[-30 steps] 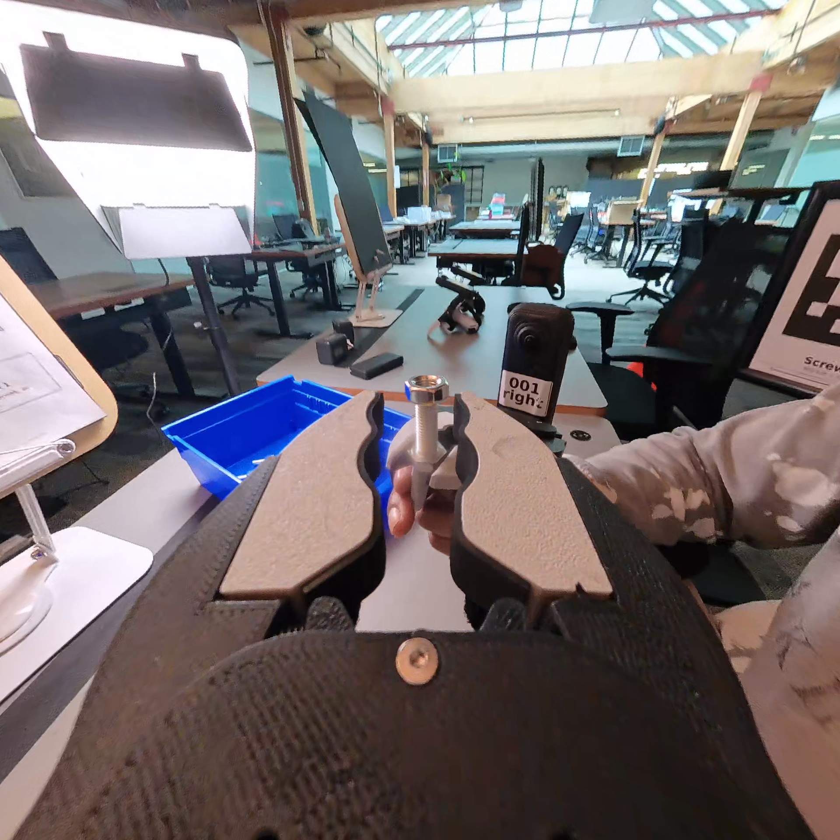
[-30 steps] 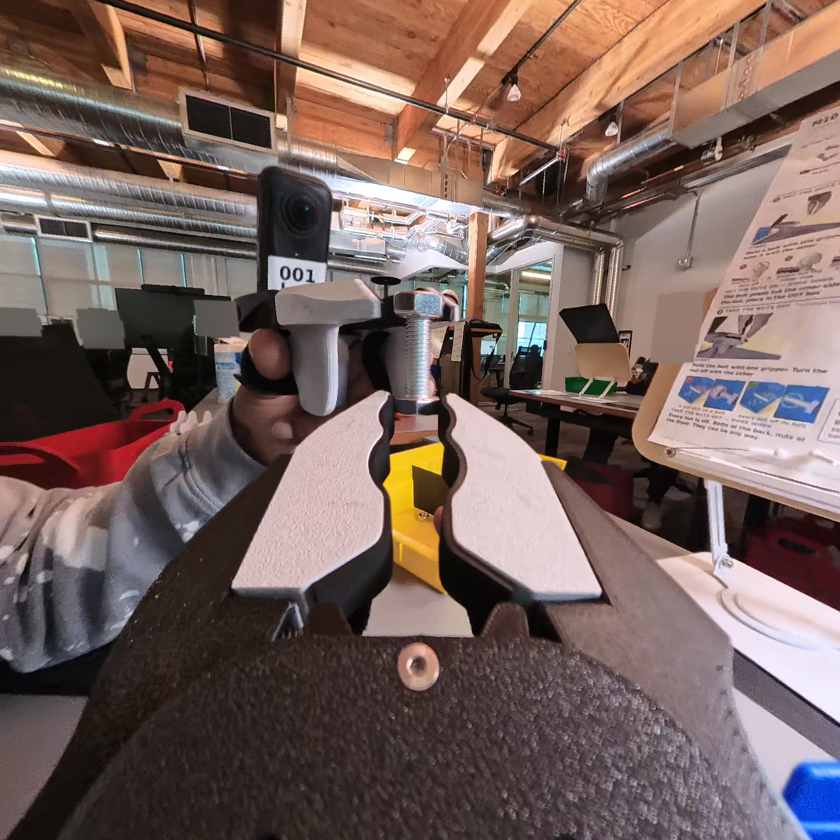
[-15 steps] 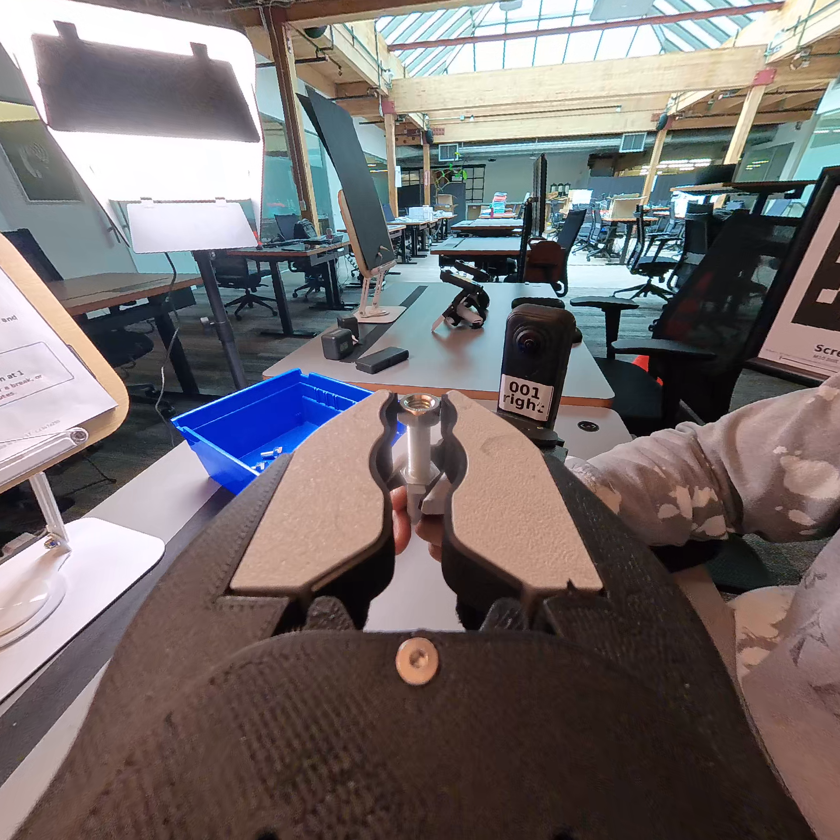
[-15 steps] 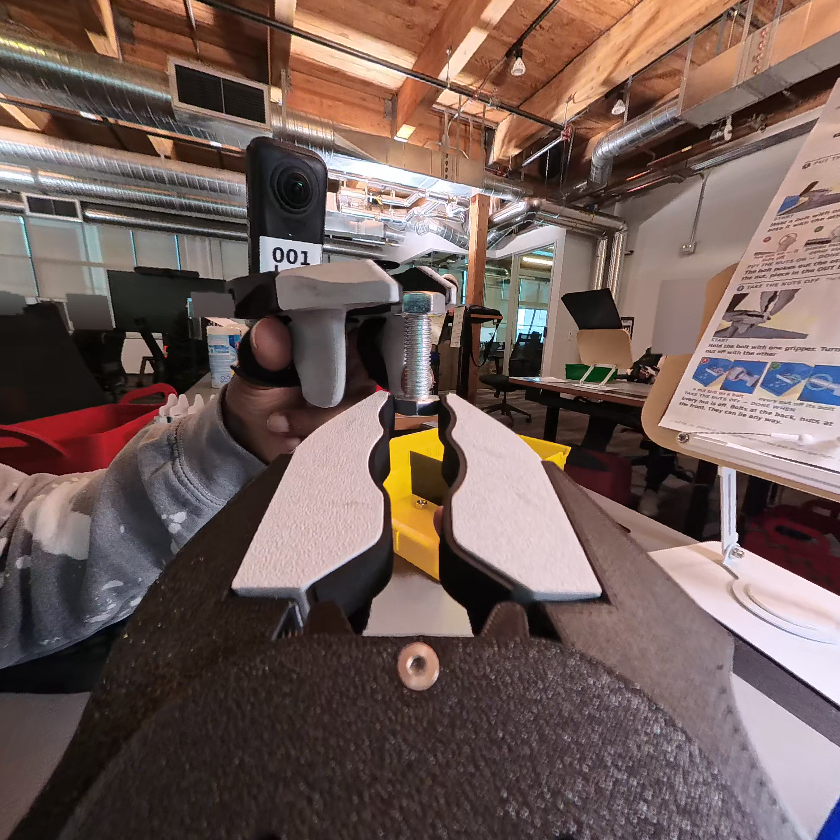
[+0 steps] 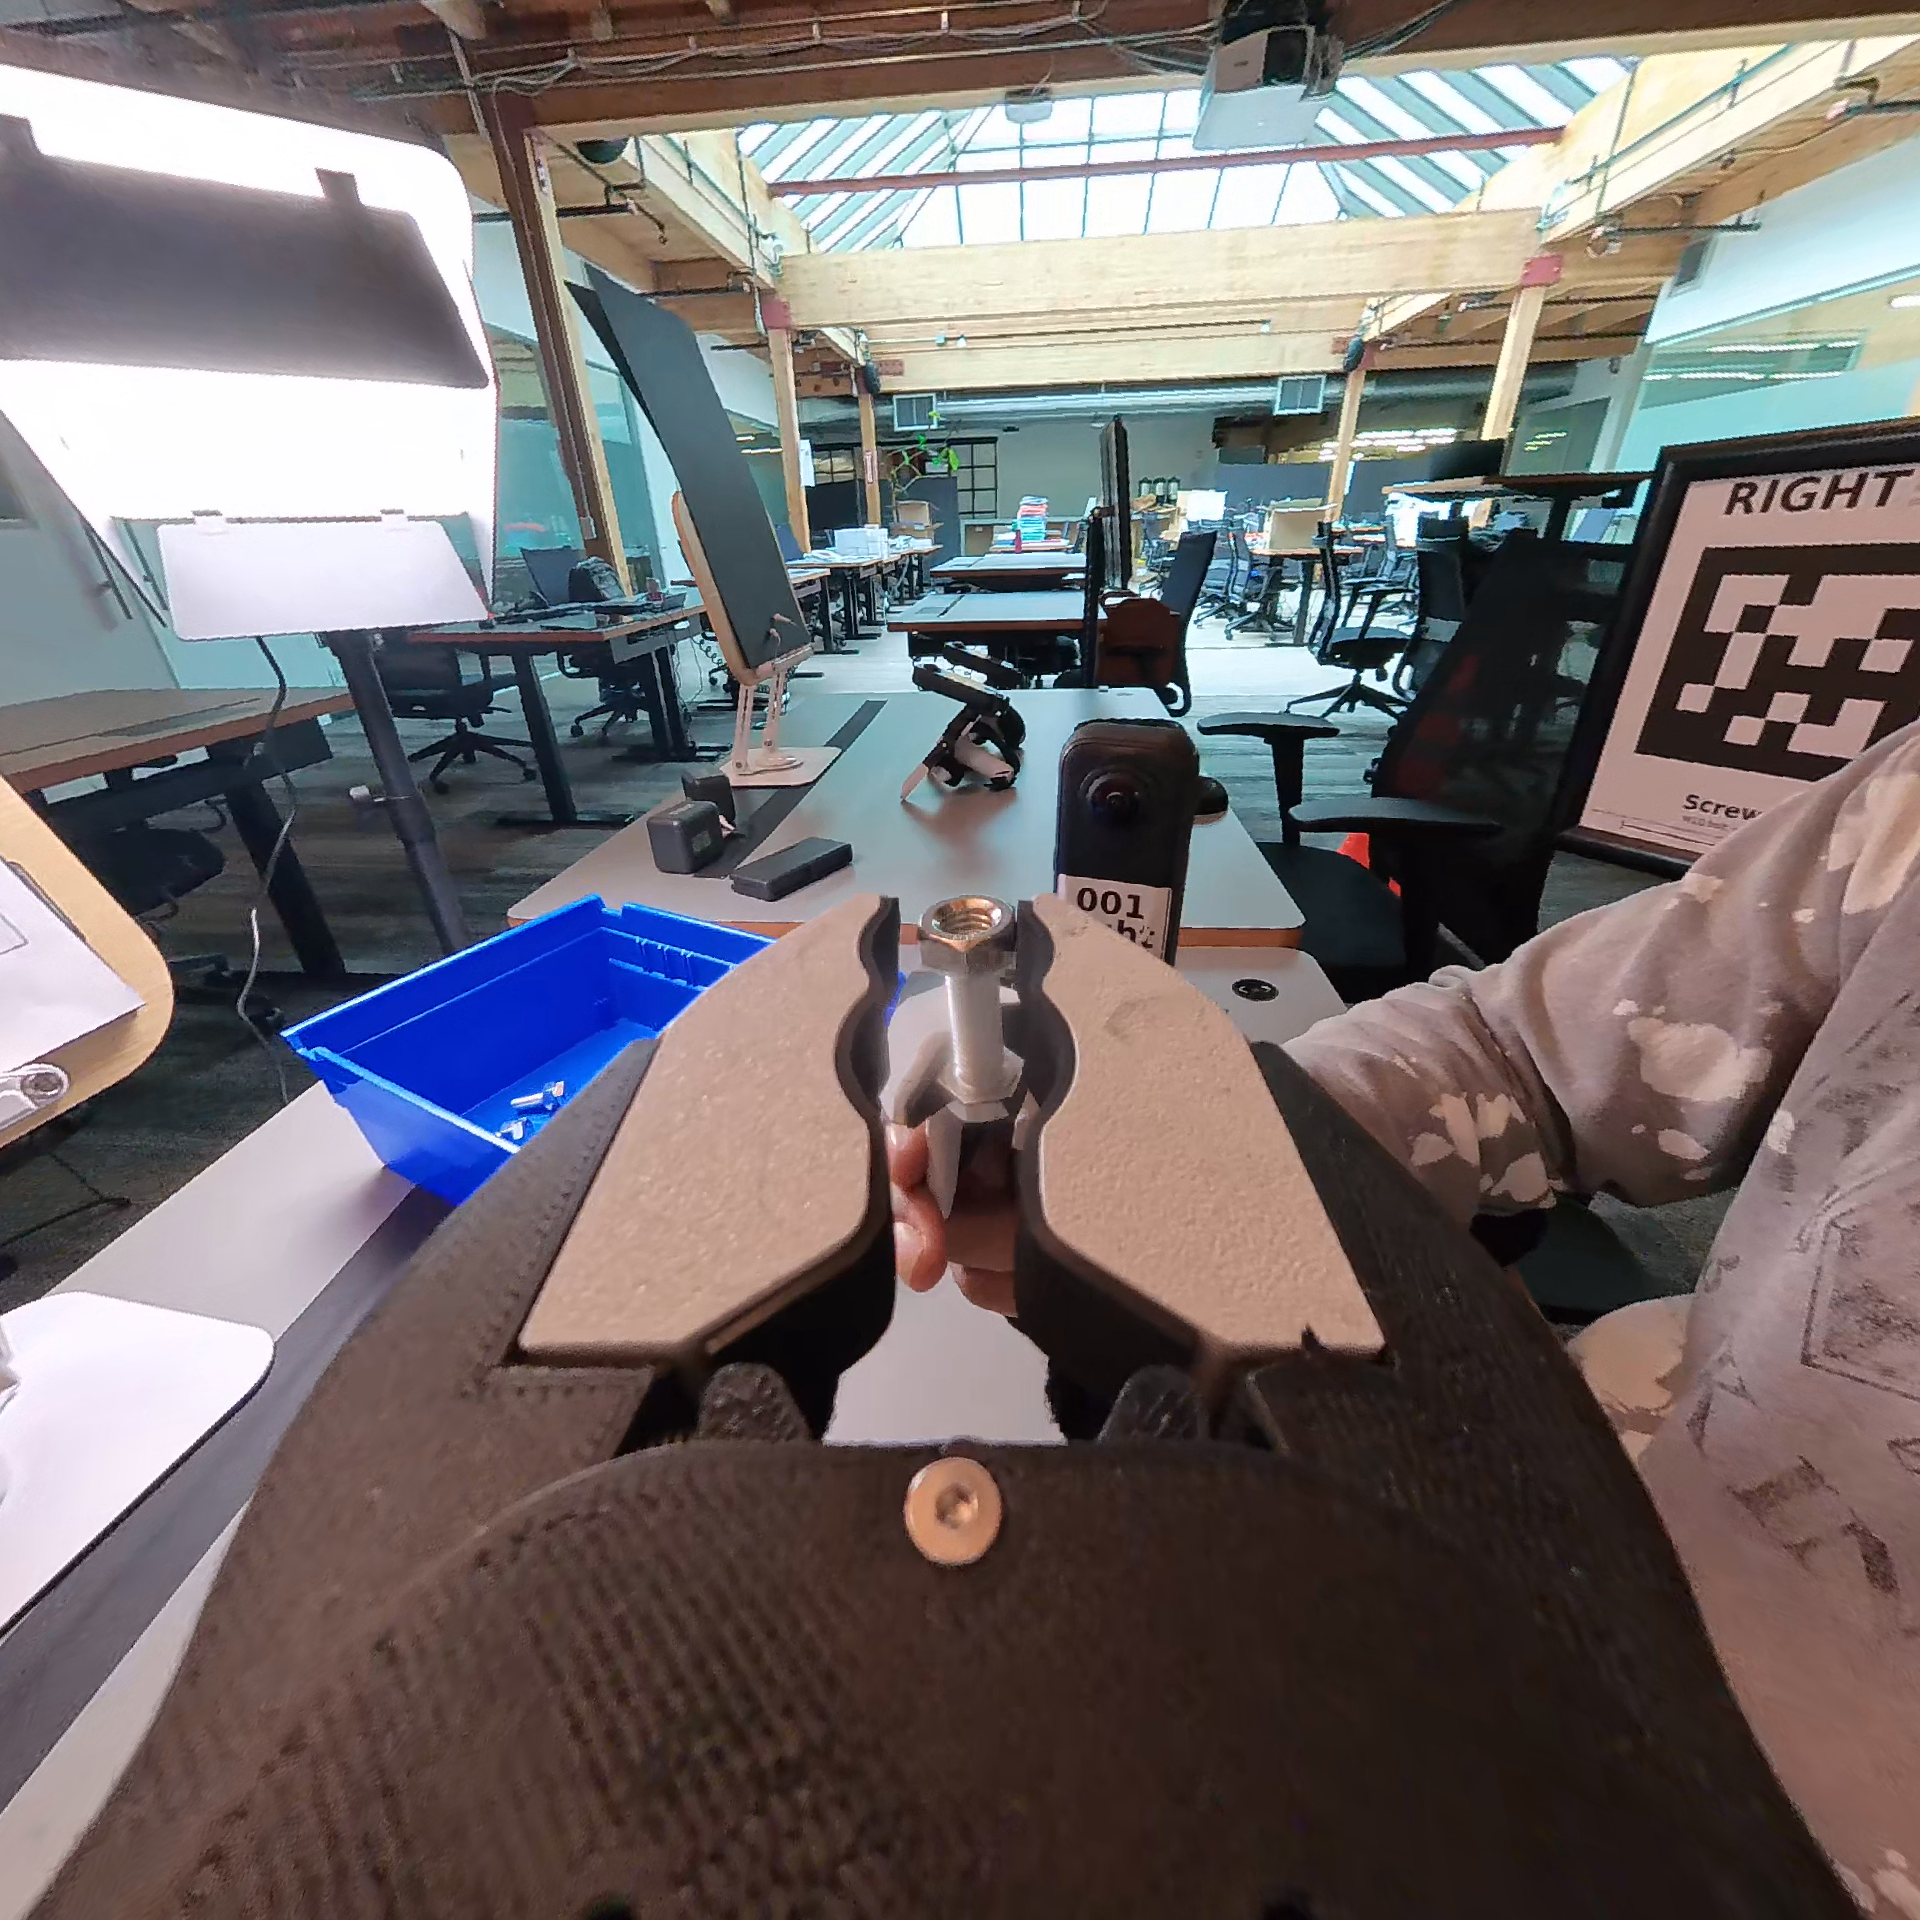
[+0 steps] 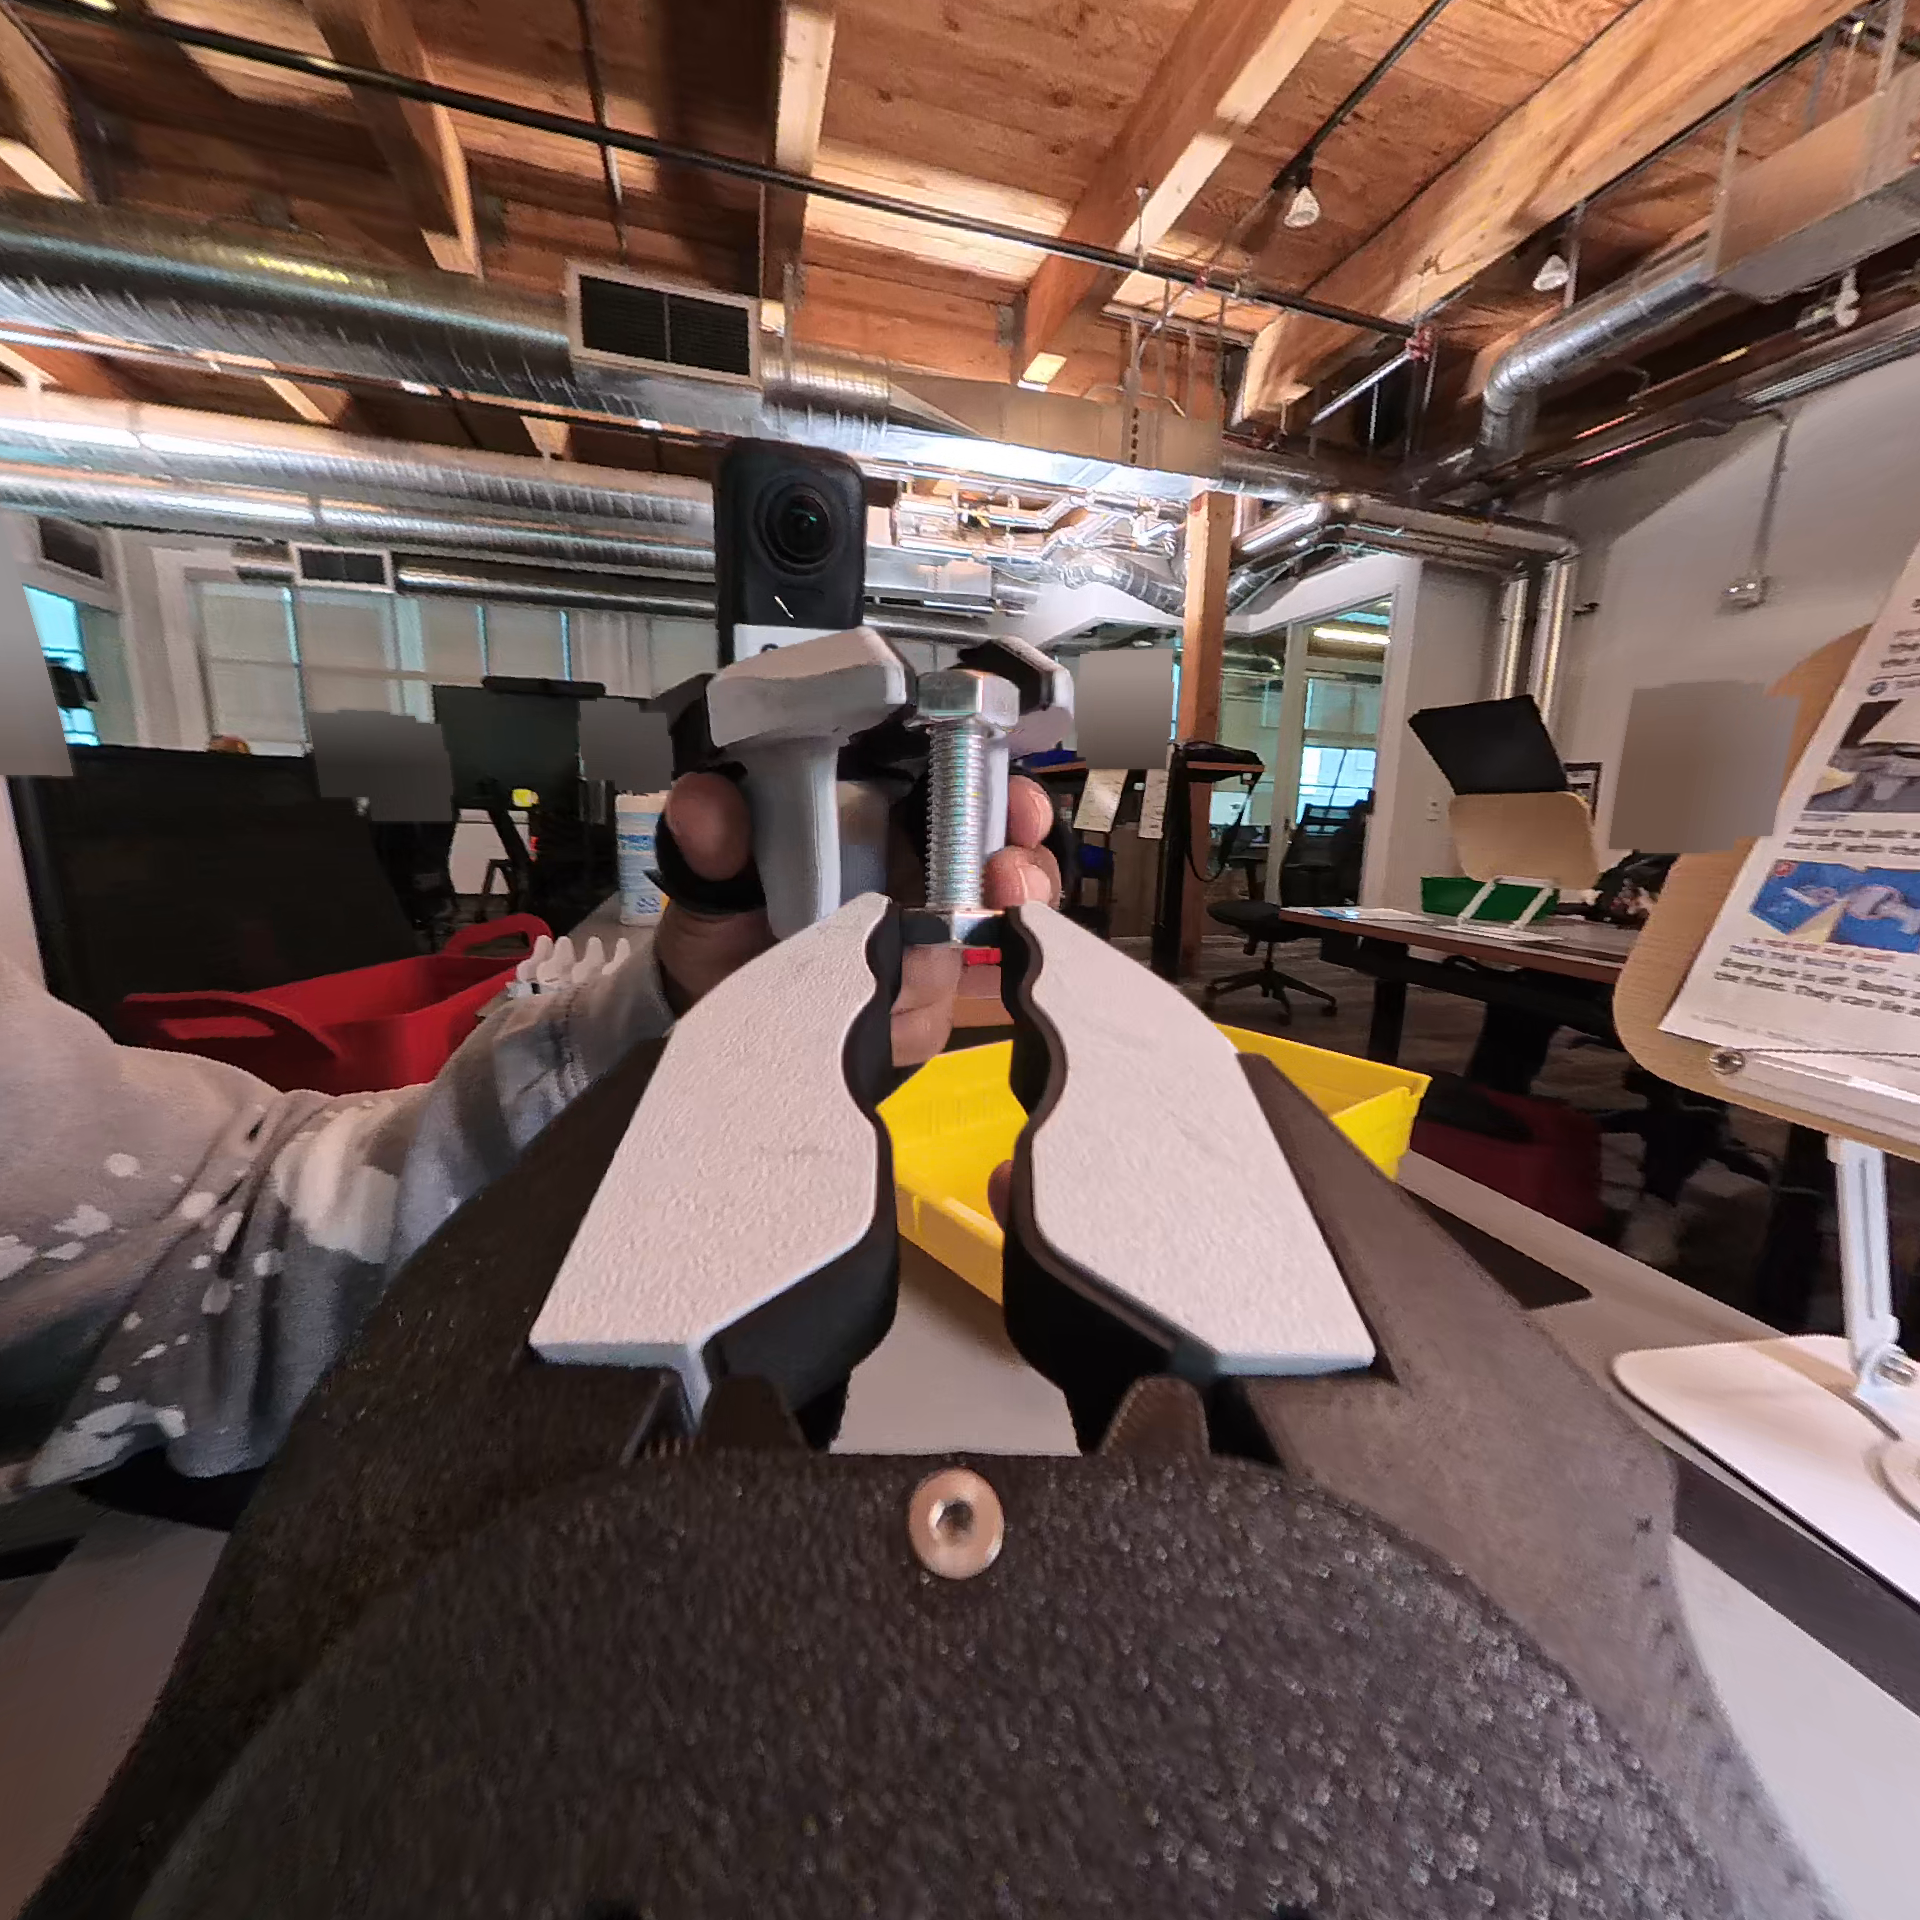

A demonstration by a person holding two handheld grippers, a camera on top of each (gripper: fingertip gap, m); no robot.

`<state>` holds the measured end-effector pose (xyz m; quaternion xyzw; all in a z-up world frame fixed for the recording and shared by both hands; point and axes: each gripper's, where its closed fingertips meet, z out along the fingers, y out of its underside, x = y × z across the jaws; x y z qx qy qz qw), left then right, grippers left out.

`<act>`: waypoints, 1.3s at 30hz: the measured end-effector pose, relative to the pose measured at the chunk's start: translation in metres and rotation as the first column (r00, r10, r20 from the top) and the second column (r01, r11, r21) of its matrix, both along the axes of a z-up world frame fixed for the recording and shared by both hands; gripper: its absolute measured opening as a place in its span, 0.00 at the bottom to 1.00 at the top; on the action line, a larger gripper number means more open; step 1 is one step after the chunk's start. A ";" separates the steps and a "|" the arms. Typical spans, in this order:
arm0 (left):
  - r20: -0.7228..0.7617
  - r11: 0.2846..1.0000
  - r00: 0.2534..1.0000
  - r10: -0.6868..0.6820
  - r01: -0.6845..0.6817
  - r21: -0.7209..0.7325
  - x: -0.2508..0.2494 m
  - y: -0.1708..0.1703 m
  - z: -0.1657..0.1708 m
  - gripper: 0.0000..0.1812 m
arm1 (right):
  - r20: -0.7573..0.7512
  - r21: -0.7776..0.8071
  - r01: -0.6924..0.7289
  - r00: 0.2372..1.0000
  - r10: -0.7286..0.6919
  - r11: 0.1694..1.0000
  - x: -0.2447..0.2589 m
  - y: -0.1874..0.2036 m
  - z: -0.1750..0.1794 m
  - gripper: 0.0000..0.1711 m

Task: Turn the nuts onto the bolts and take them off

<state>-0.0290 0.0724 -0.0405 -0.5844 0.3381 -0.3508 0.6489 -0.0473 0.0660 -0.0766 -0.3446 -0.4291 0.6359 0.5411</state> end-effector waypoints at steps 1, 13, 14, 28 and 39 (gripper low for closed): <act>0.004 1.000 1.000 -0.005 0.005 0.000 0.000 -0.001 0.001 0.12 | -0.002 -0.004 -0.012 1.000 0.012 1.000 0.000 -0.002 0.001 0.11; -0.020 0.999 0.999 -0.046 0.046 0.013 0.001 -0.009 0.000 0.10 | -0.023 -0.012 -0.044 0.999 0.044 0.999 0.002 -0.007 0.004 0.11; -0.023 0.999 0.999 -0.049 0.049 0.013 0.001 -0.009 0.000 0.10 | -0.024 -0.014 -0.047 0.999 0.047 0.999 0.002 -0.007 0.004 0.11; -0.006 0.985 0.986 -0.169 0.169 0.027 0.009 -0.028 0.006 0.10 | -0.096 -0.120 -0.338 0.940 0.328 0.934 0.013 -0.030 0.011 0.11; 0.064 1.000 0.998 -0.020 0.021 -0.003 -0.014 -0.006 0.011 0.10 | -0.158 -0.115 -0.429 0.898 0.410 0.896 0.026 -0.036 0.022 0.10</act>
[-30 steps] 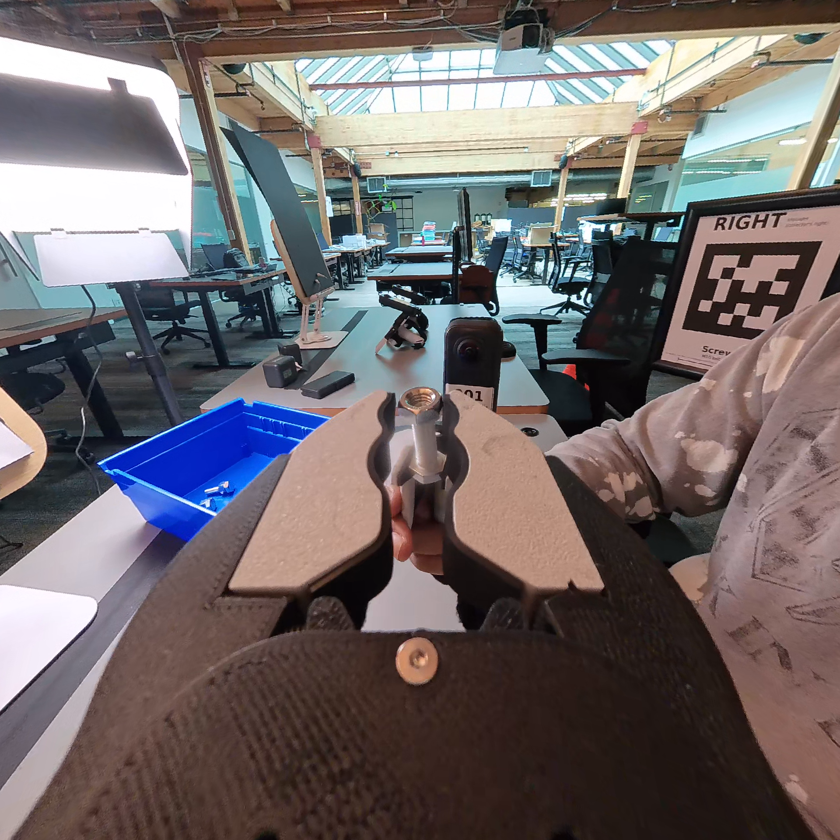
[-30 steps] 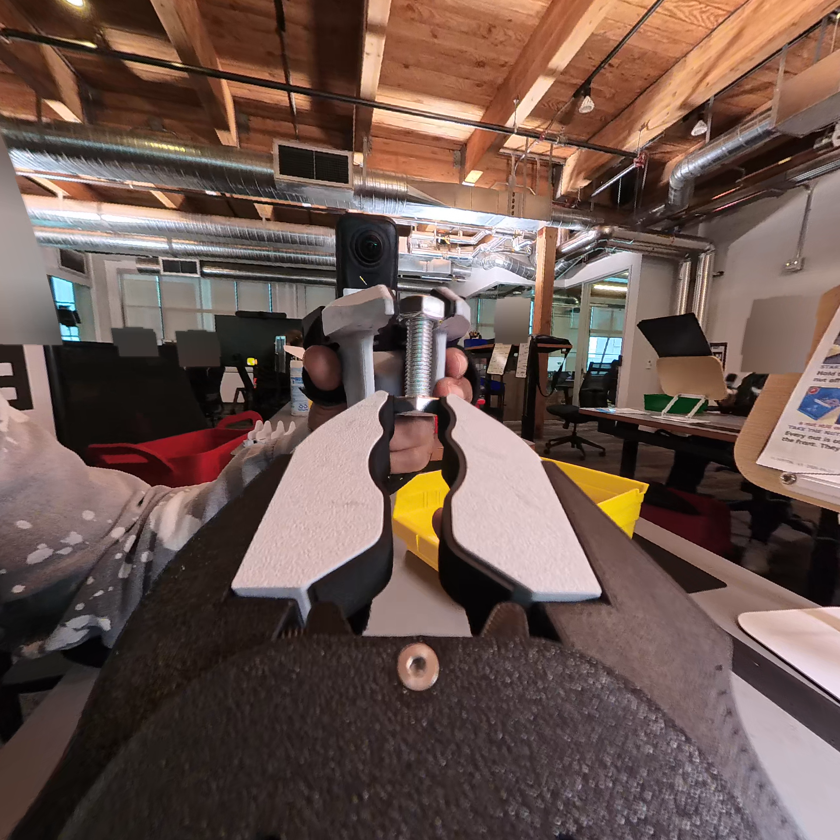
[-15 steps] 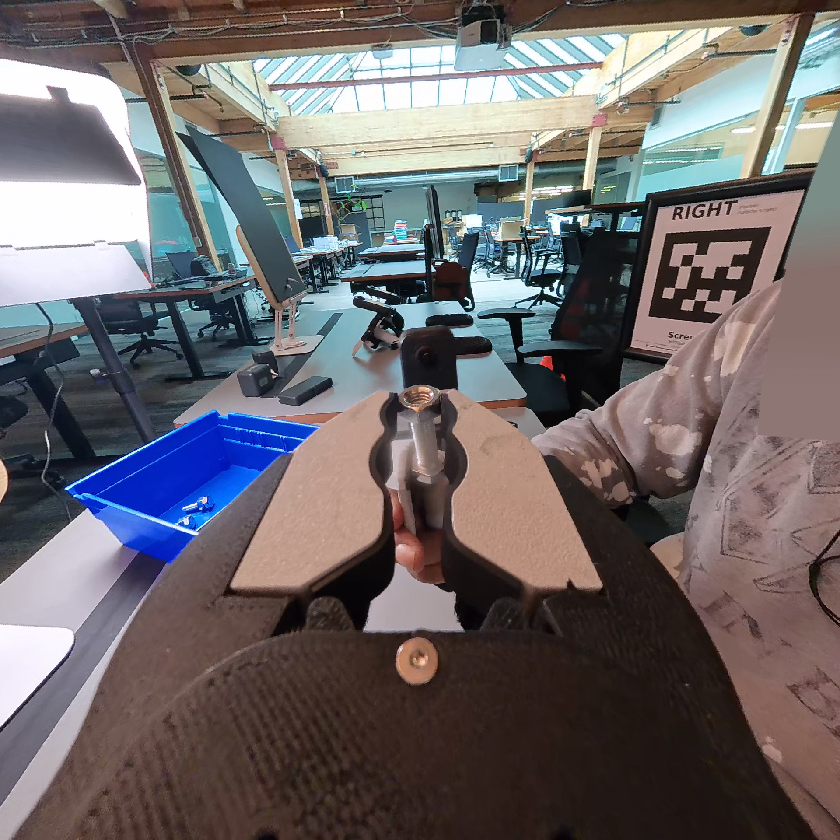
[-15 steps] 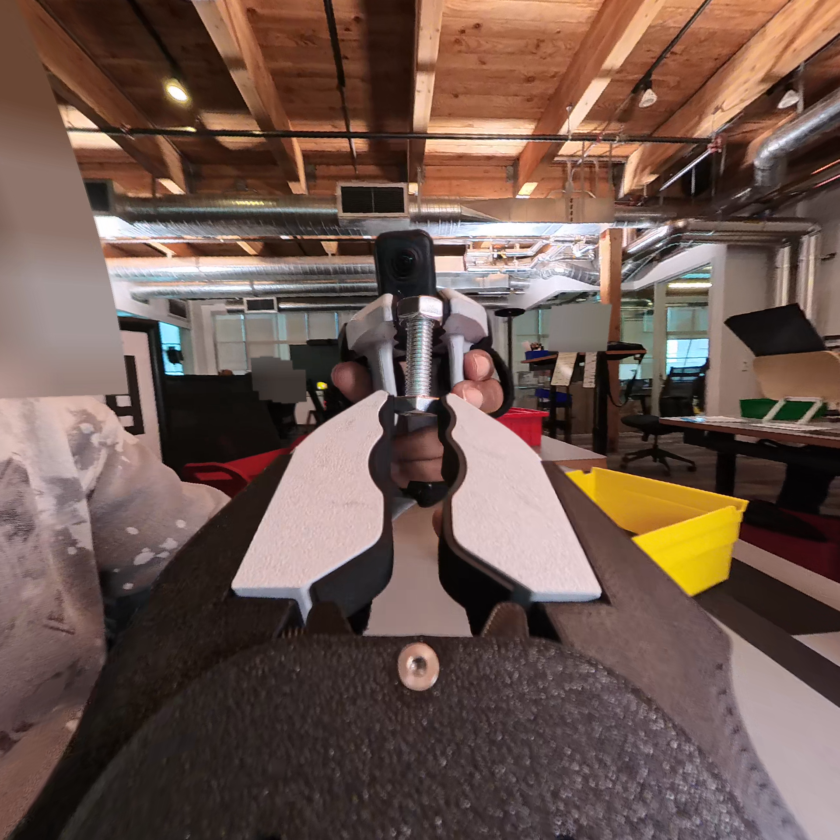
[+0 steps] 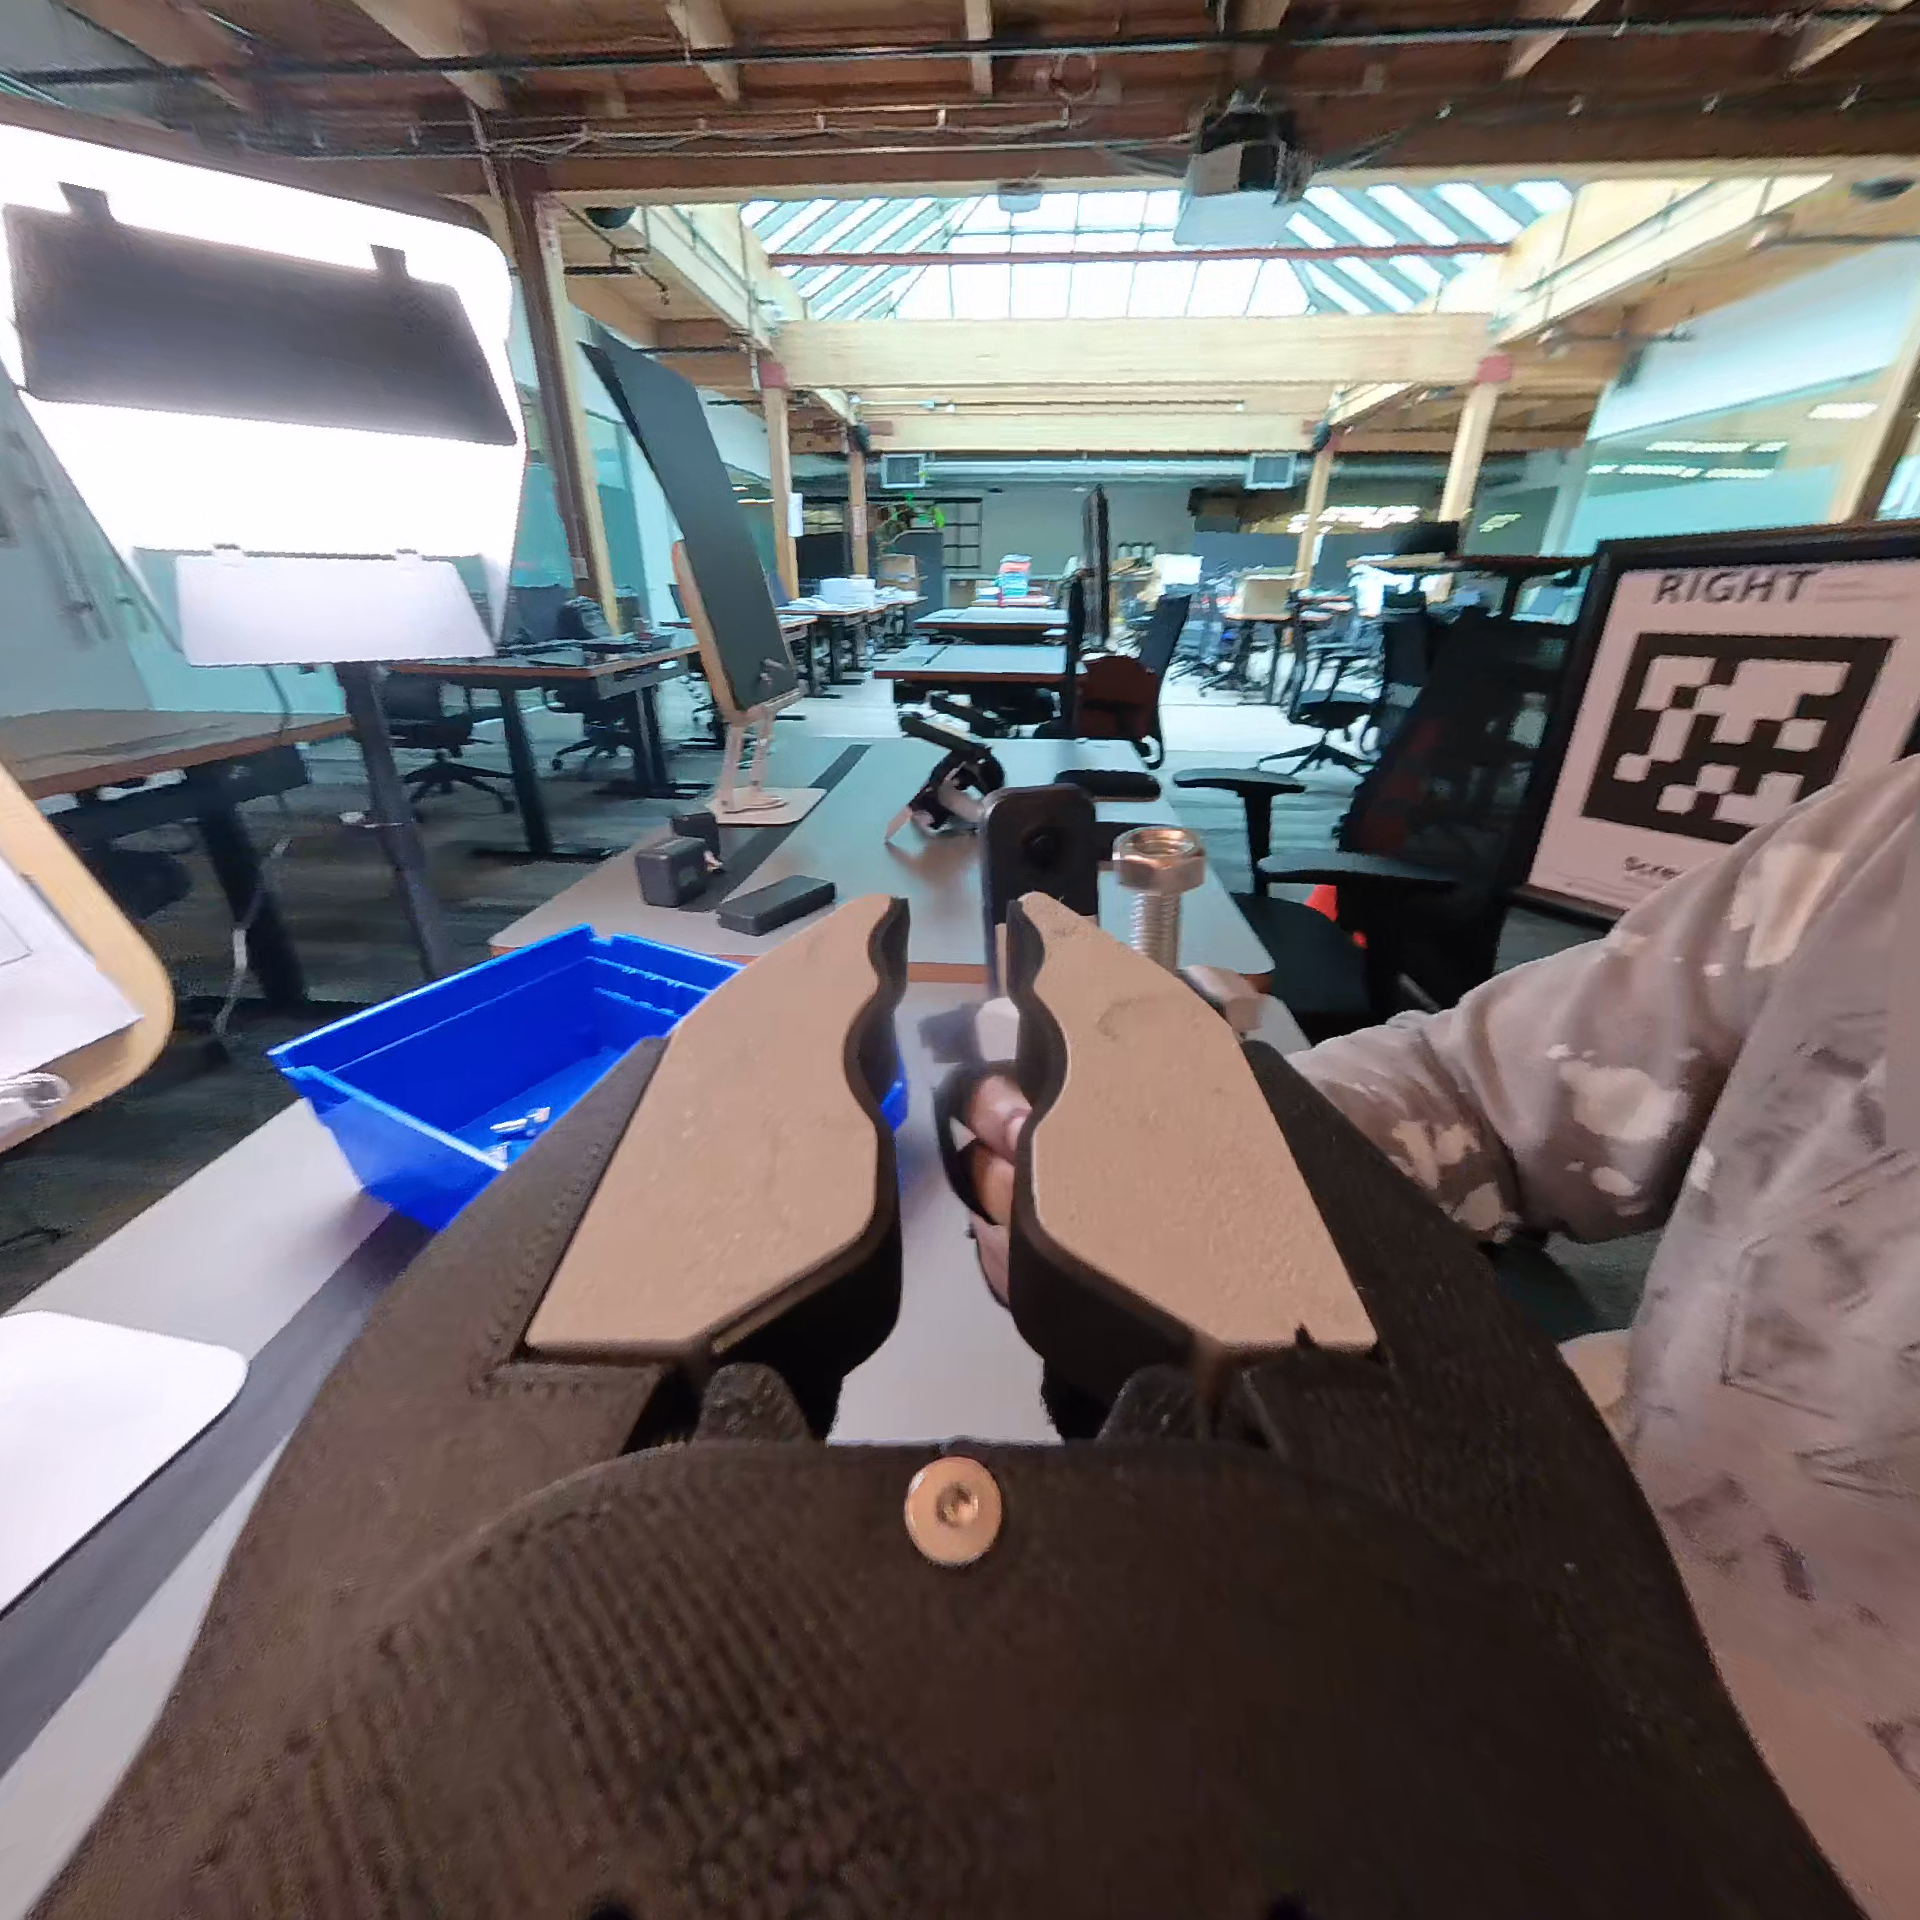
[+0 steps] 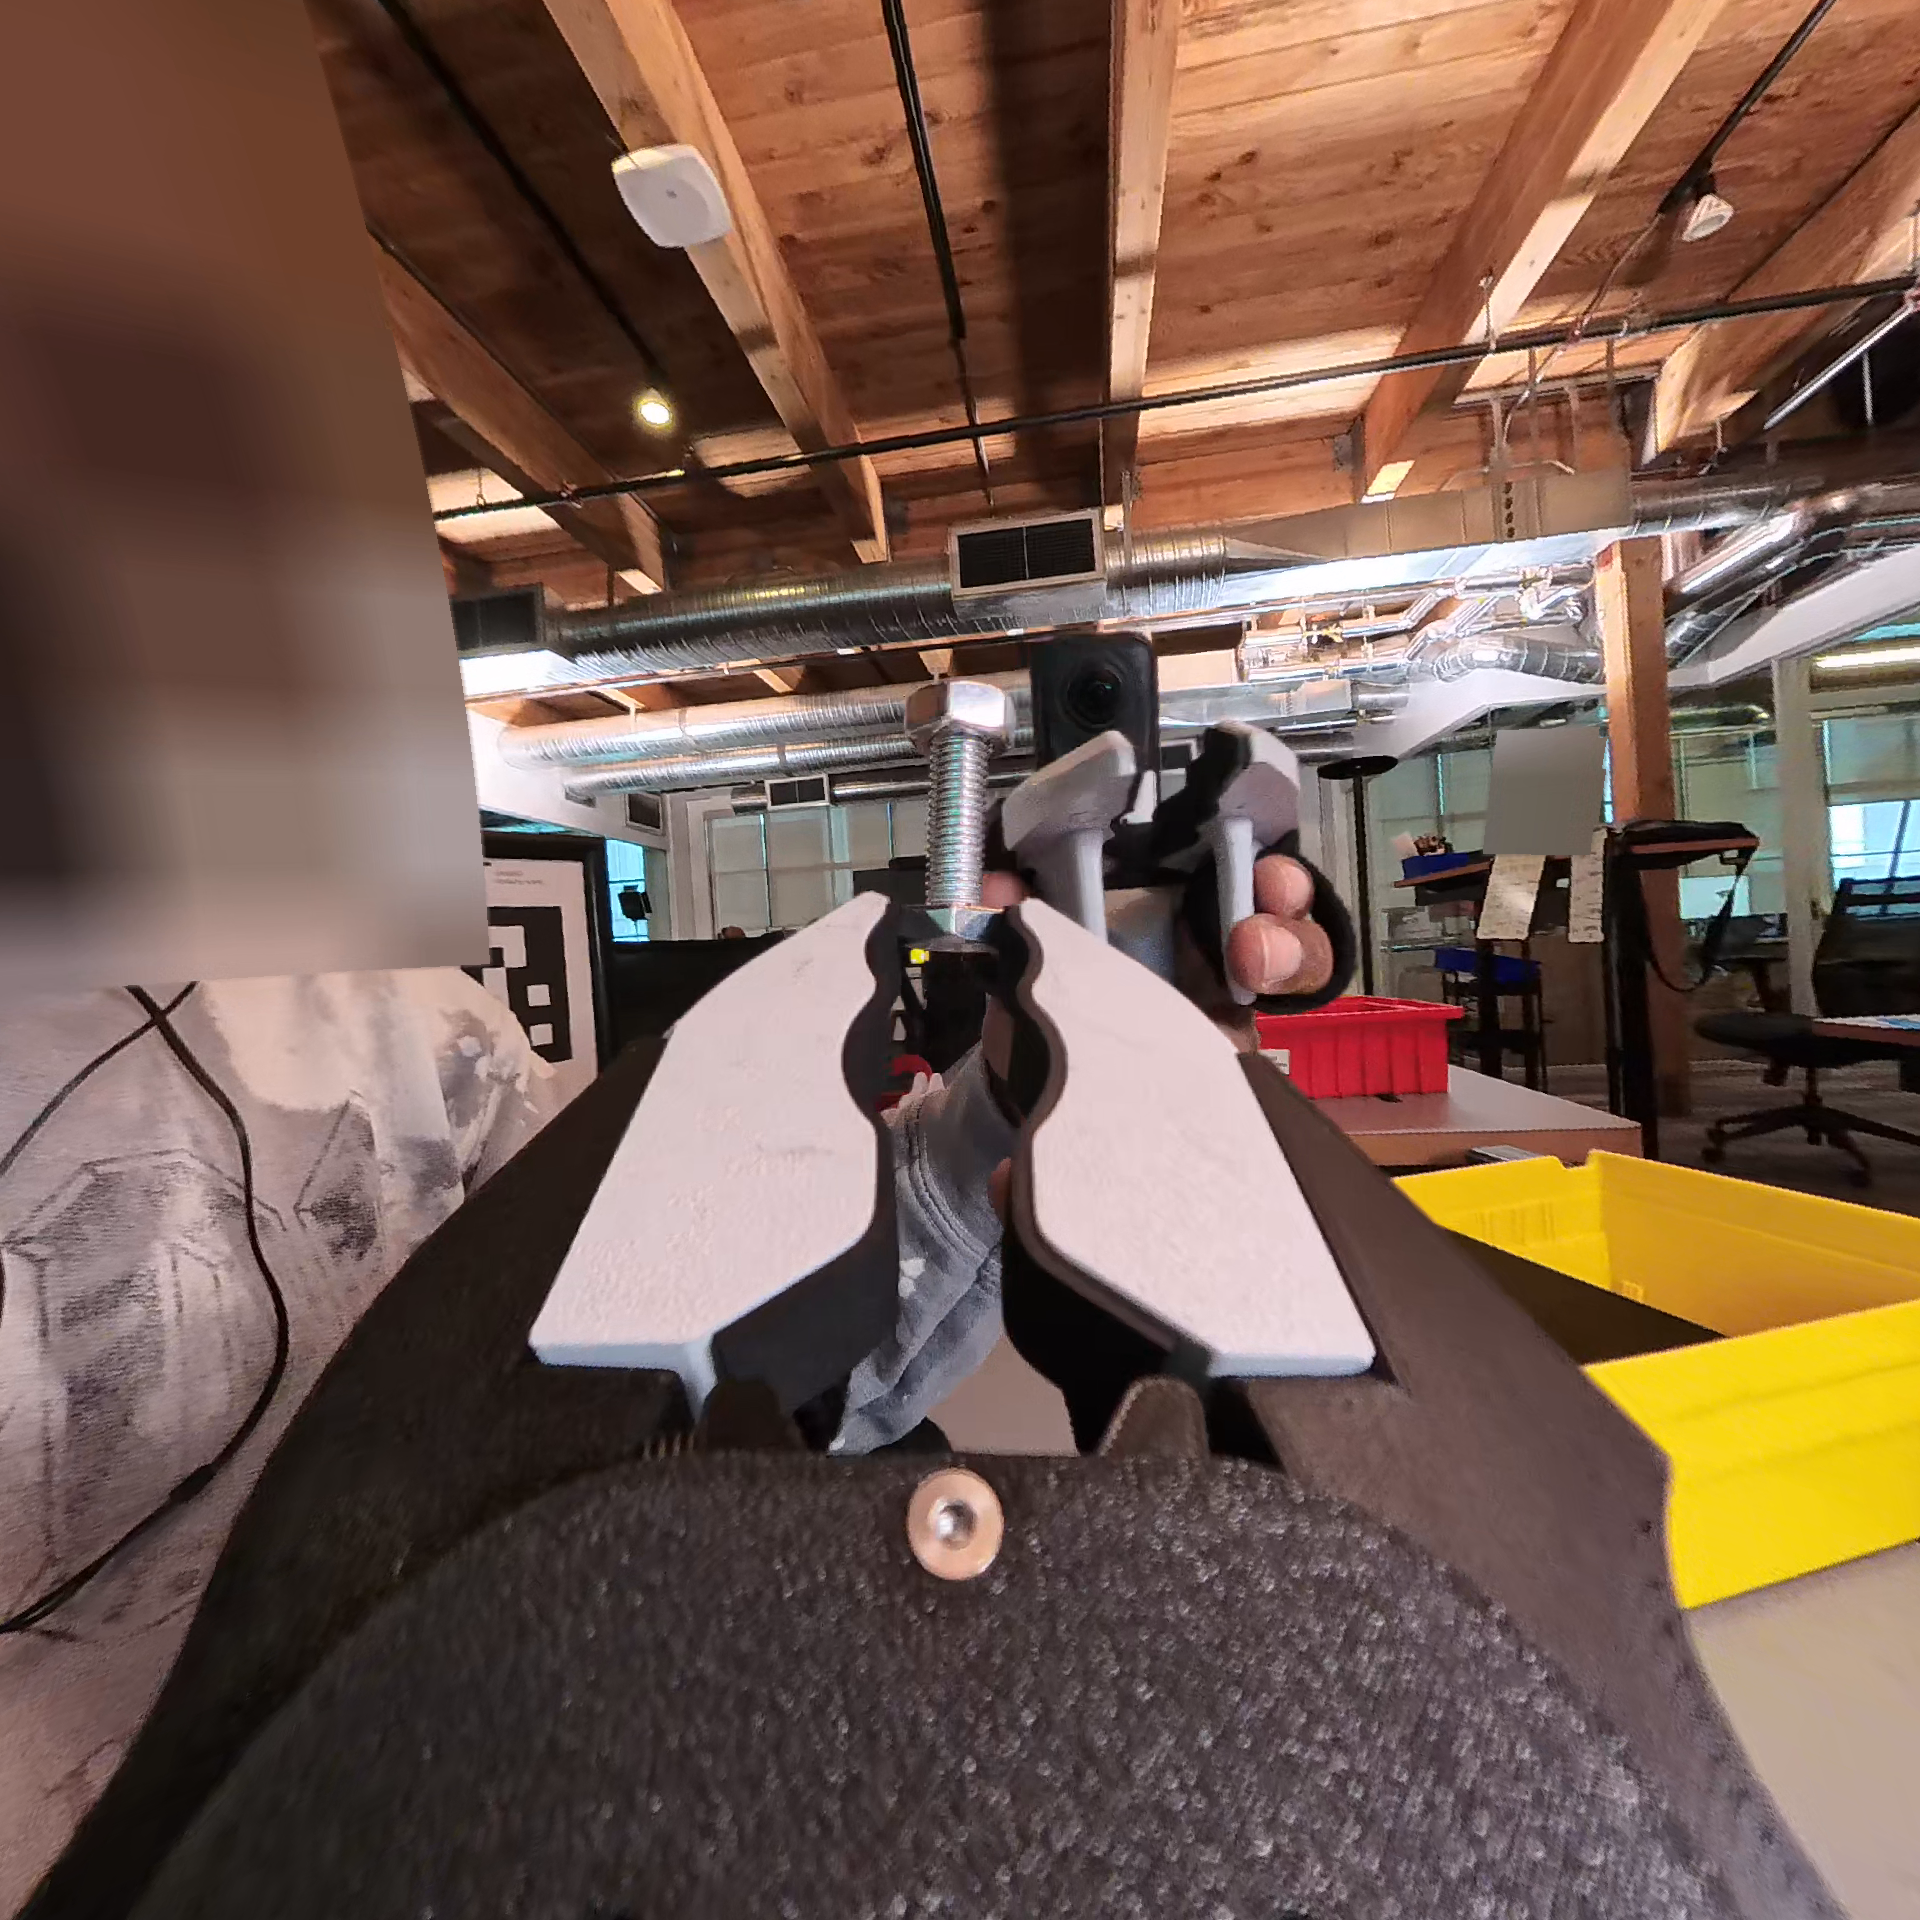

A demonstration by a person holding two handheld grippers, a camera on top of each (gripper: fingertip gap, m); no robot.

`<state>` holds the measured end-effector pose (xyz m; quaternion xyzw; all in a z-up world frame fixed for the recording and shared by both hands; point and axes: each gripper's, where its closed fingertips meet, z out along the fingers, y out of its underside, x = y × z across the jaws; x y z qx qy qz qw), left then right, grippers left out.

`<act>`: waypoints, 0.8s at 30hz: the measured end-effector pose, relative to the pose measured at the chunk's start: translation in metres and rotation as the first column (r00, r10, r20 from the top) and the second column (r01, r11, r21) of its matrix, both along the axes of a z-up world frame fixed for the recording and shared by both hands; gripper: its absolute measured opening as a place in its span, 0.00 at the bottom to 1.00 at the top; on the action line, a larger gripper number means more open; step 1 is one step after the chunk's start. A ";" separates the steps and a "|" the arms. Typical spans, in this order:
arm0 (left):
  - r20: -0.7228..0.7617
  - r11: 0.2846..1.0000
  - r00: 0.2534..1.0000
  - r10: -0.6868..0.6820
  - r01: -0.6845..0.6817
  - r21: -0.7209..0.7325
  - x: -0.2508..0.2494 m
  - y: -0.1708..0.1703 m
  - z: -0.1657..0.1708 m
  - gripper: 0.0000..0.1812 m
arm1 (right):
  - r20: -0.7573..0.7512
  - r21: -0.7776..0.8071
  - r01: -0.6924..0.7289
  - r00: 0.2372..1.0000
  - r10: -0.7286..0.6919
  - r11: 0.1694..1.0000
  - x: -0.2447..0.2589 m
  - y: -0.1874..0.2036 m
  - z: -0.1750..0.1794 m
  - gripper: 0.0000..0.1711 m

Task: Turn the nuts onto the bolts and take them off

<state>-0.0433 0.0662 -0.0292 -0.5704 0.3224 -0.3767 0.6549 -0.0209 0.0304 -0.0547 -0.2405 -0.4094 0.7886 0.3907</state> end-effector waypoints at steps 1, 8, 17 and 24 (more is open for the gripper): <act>0.012 1.000 1.000 -0.020 0.020 -0.006 0.001 -0.002 0.001 0.11 | 0.001 -0.003 0.011 1.000 -0.011 1.000 0.000 0.002 0.000 0.11; 0.020 0.996 0.997 -0.077 0.078 -0.048 0.023 -0.007 -0.001 0.16 | 0.022 -0.023 0.087 0.996 -0.086 0.996 -0.006 0.015 -0.007 0.11; 0.028 0.996 0.998 -0.051 0.053 -0.070 0.014 -0.001 -0.003 0.15 | -0.016 -0.025 0.058 0.998 -0.059 0.998 0.003 0.013 0.003 0.10; -0.042 0.996 0.997 -0.065 0.062 -0.061 0.034 -0.004 -0.011 0.10 | 0.052 -0.003 0.144 0.988 -0.143 0.990 -0.010 0.019 -0.010 0.11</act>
